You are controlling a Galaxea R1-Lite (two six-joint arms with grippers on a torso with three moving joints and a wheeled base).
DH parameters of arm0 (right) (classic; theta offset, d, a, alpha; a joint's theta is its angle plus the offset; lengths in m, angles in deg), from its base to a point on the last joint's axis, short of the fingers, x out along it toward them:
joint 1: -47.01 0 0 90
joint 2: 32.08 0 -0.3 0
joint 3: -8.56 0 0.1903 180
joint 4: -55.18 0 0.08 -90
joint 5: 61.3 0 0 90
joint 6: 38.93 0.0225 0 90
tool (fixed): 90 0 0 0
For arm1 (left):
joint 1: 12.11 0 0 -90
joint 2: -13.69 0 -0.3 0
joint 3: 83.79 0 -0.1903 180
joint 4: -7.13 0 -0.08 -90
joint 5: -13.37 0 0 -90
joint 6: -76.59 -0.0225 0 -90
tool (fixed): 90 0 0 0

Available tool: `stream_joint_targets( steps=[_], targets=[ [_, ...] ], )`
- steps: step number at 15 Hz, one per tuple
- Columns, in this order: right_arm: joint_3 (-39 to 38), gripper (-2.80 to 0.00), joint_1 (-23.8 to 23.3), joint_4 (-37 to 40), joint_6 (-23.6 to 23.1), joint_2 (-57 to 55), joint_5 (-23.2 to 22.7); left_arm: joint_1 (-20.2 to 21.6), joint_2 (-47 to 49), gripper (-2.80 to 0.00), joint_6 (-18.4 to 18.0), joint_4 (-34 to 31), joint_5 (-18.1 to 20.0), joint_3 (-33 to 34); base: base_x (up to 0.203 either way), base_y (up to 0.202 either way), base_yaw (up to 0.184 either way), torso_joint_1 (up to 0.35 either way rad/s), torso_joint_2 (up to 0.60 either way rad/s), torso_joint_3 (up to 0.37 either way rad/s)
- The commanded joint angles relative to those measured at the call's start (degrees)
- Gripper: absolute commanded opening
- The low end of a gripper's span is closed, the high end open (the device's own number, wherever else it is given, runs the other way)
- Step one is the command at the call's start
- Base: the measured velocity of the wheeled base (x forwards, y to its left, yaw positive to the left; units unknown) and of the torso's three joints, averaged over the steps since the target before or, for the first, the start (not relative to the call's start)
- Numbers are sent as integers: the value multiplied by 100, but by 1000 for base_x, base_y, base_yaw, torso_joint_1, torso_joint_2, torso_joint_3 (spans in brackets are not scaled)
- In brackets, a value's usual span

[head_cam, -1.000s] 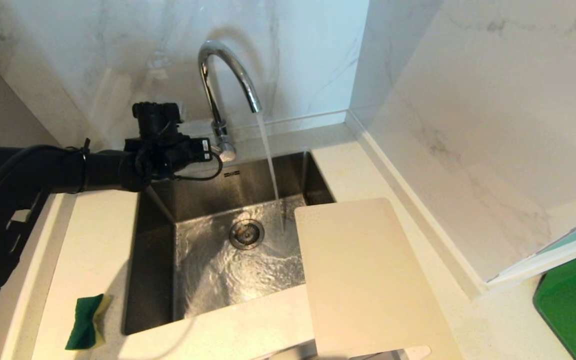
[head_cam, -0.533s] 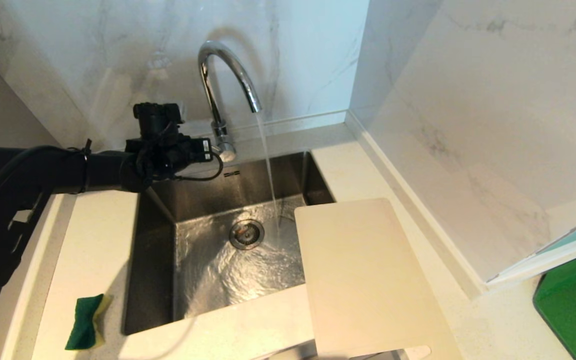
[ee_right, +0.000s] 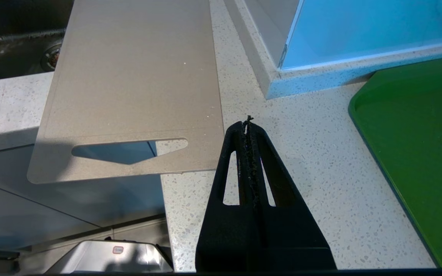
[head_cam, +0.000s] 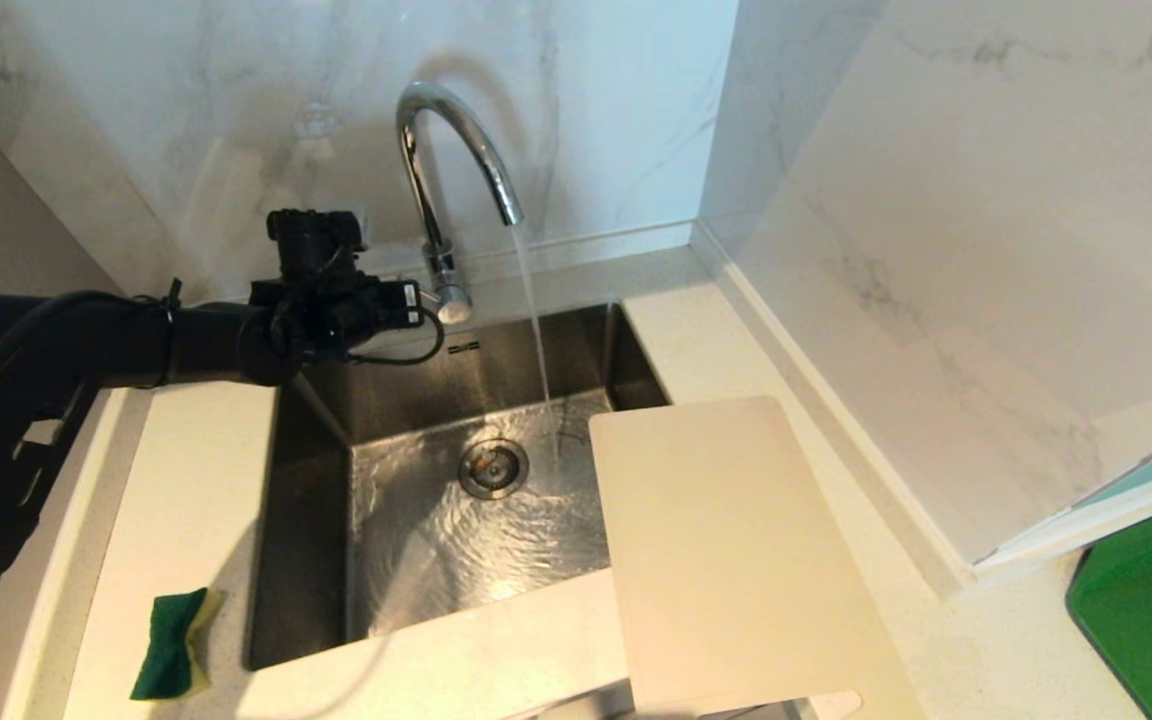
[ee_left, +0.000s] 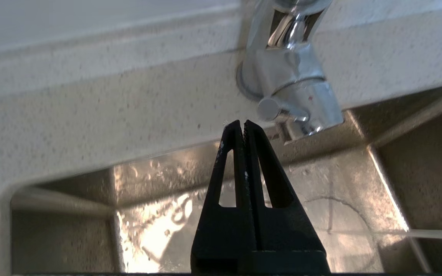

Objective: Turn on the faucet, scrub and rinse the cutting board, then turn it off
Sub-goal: Turn off the tap

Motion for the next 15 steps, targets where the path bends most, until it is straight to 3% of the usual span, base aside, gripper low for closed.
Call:
stream_joint_targets(
  steps=[1, 15],
  targets=[
    [-9, -280, 4, 0, -6, -7, -2, -4, -90, -280, 76, -171, -12, 18, 0, 0, 0, 0, 0, 0],
    [-9, -280, 4, 0, -6, -7, -2, -87, -142, -280, 238, -391, 76, -17, 0, 0, 0, 0, 0, 0]
  ],
)
